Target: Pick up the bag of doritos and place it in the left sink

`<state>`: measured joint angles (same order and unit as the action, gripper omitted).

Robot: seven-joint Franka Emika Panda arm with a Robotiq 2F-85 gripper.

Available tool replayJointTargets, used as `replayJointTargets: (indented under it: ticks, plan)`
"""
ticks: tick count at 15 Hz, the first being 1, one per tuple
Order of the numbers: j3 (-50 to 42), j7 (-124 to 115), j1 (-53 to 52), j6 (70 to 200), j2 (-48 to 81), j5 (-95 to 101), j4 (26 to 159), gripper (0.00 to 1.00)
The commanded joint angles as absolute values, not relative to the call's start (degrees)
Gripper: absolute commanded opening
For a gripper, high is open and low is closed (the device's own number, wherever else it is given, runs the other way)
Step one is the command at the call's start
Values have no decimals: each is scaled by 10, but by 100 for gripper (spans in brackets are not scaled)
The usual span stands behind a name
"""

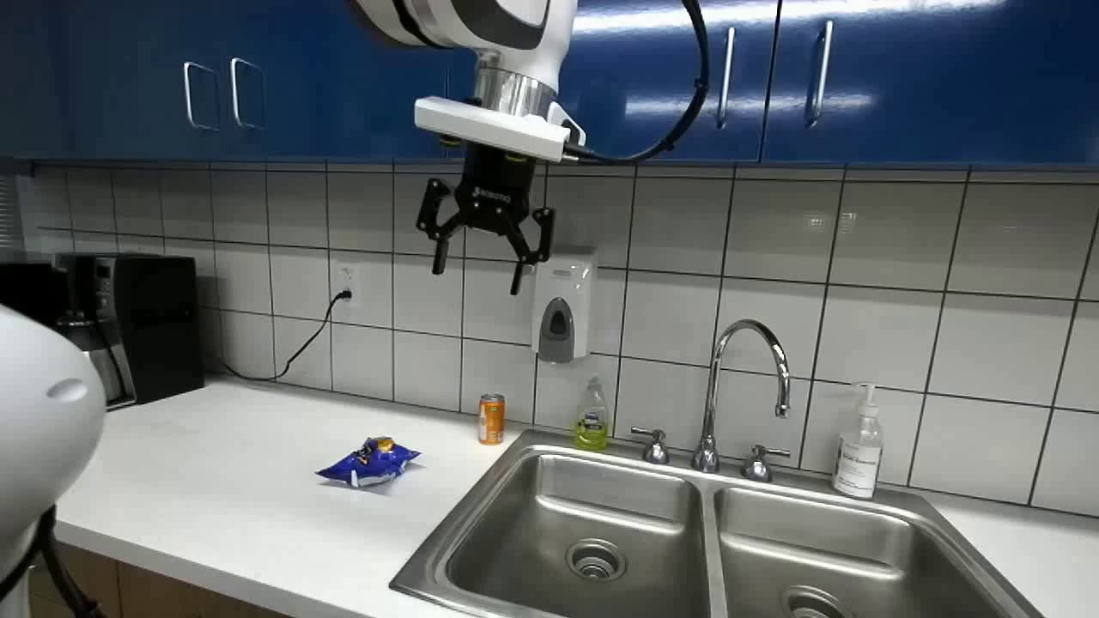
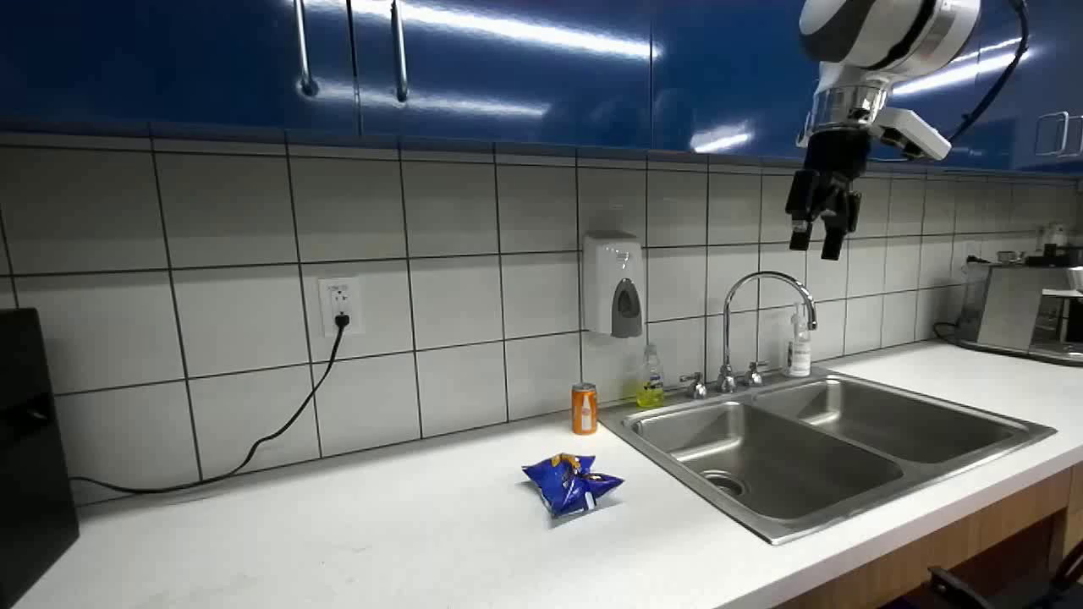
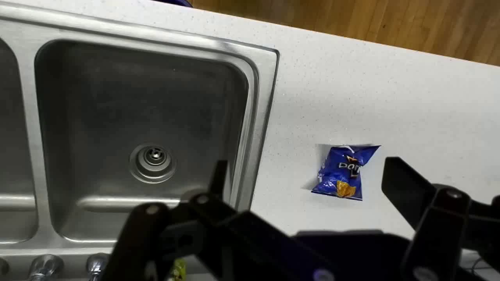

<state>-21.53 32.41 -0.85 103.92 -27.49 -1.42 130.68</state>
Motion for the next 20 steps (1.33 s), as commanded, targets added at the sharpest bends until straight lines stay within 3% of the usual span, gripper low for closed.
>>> replayJointTargets:
  ticks: [1, 9, 20]
  plan:
    - [-198, 332, 13, 1038, -271, -23, 1306, 100]
    - [-124, 234, 47, 1184, -327, 64, 1409, 100]
    - [-62, 178, 1, 1187, -304, 60, 1504, 100]
